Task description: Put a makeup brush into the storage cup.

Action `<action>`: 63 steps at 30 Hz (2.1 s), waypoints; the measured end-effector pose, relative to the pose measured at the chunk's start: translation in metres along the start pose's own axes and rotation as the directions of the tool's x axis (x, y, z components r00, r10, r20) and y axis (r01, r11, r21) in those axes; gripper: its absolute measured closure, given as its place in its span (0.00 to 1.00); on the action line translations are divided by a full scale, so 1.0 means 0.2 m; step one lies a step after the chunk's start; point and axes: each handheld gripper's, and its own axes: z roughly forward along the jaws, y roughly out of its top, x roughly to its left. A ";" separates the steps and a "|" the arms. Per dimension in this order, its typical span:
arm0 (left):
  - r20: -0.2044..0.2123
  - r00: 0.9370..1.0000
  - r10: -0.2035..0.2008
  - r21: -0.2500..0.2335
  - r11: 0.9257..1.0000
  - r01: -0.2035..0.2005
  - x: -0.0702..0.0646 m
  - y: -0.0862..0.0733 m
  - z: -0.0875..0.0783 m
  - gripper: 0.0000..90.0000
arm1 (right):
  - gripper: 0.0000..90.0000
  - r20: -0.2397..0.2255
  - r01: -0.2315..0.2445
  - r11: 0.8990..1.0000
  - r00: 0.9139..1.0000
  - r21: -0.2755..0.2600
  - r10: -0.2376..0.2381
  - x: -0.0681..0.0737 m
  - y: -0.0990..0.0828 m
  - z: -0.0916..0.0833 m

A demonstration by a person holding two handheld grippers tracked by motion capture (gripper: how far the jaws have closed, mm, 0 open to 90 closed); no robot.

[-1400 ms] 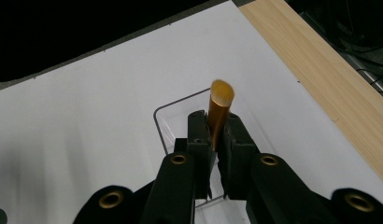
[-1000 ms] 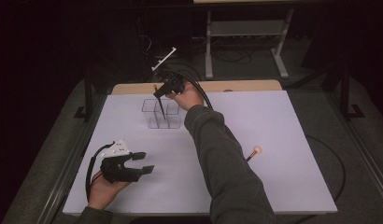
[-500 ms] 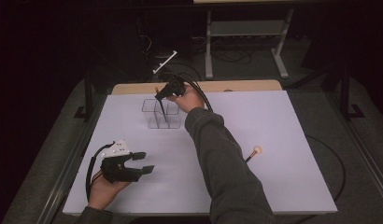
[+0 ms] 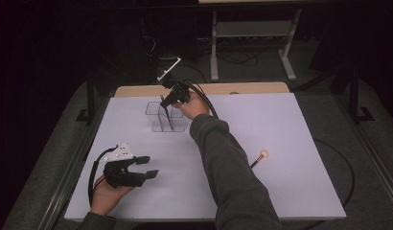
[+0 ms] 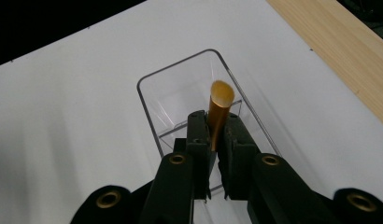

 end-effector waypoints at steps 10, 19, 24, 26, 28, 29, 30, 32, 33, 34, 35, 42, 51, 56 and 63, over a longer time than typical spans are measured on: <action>0.007 1.000 0.003 0.001 1.000 -0.003 0.00 0.00 0.00 0.42 | 0.85 0.014 -0.004 1.000 1.000 0.013 0.004 0.00 -0.02 0.01; 0.006 1.000 0.009 0.005 1.000 -0.009 -0.01 0.00 0.00 0.42 | 0.85 0.010 0.000 1.000 1.000 0.009 0.000 0.01 -0.02 -0.02; 0.006 1.000 0.009 0.005 1.000 -0.009 -0.01 0.00 0.01 0.42 | 0.84 0.003 0.003 1.000 1.000 -0.005 -0.003 0.01 -0.04 -0.04; 0.006 1.000 0.011 0.006 1.000 -0.011 -0.01 0.00 0.01 0.42 | 0.84 0.002 0.003 1.000 1.000 -0.014 -0.003 0.01 -0.05 -0.05; 0.006 1.000 0.010 0.007 1.000 -0.010 -0.01 0.00 0.01 0.42 | 0.83 -0.002 0.013 1.000 1.000 -0.021 -0.013 0.01 -0.06 -0.06; 0.006 1.000 0.010 0.007 1.000 -0.010 -0.01 0.00 0.01 0.42 | 0.83 -0.002 0.013 1.000 1.000 -0.021 -0.013 0.01 -0.06 -0.06; 0.007 1.000 0.007 0.010 1.000 -0.007 -0.01 0.00 0.01 0.42 | 0.83 -0.003 0.013 1.000 1.000 -0.025 -0.014 0.01 -0.06 -0.06; 0.008 1.000 0.005 0.010 1.000 -0.005 -0.01 0.00 0.01 0.42 | 0.82 -0.011 0.001 0.999 1.000 -0.033 -0.001 0.02 -0.08 -0.08; 0.008 1.000 0.005 0.010 1.000 -0.005 -0.01 0.00 0.01 0.42 | 0.82 -0.011 0.004 0.999 1.000 -0.035 -0.004 0.02 -0.08 -0.08; 0.006 1.000 0.009 0.013 1.000 -0.009 -0.01 0.00 0.01 0.42 | 0.82 -0.011 0.001 0.999 1.000 -0.035 -0.001 0.02 -0.08 -0.09; 0.006 1.000 0.009 0.013 1.000 -0.009 -0.01 0.00 0.01 0.42 | 0.82 -0.011 0.001 0.999 1.000 -0.035 -0.001 0.02 -0.08 -0.09; 0.004 1.000 -0.005 0.017 1.000 0.004 0.00 0.00 0.01 0.41 | 0.80 -0.013 0.015 0.998 1.000 -0.057 -0.016 0.03 -0.11 -0.12; 0.005 1.000 -0.001 0.017 1.000 0.001 0.00 0.00 0.01 0.42 | 0.78 -0.022 -0.003 0.997 1.000 -0.073 0.001 0.03 -0.15 -0.15; 0.004 1.000 0.001 0.018 1.000 -0.001 0.00 0.00 0.01 0.42 | 0.77 -0.021 -0.004 0.997 1.000 -0.074 0.003 0.03 -0.18 -0.18; 0.004 1.000 0.003 0.020 1.000 -0.003 0.00 0.00 0.02 0.41 | 0.76 -0.020 -0.007 0.997 1.000 -0.081 0.005 0.03 -0.21 -0.21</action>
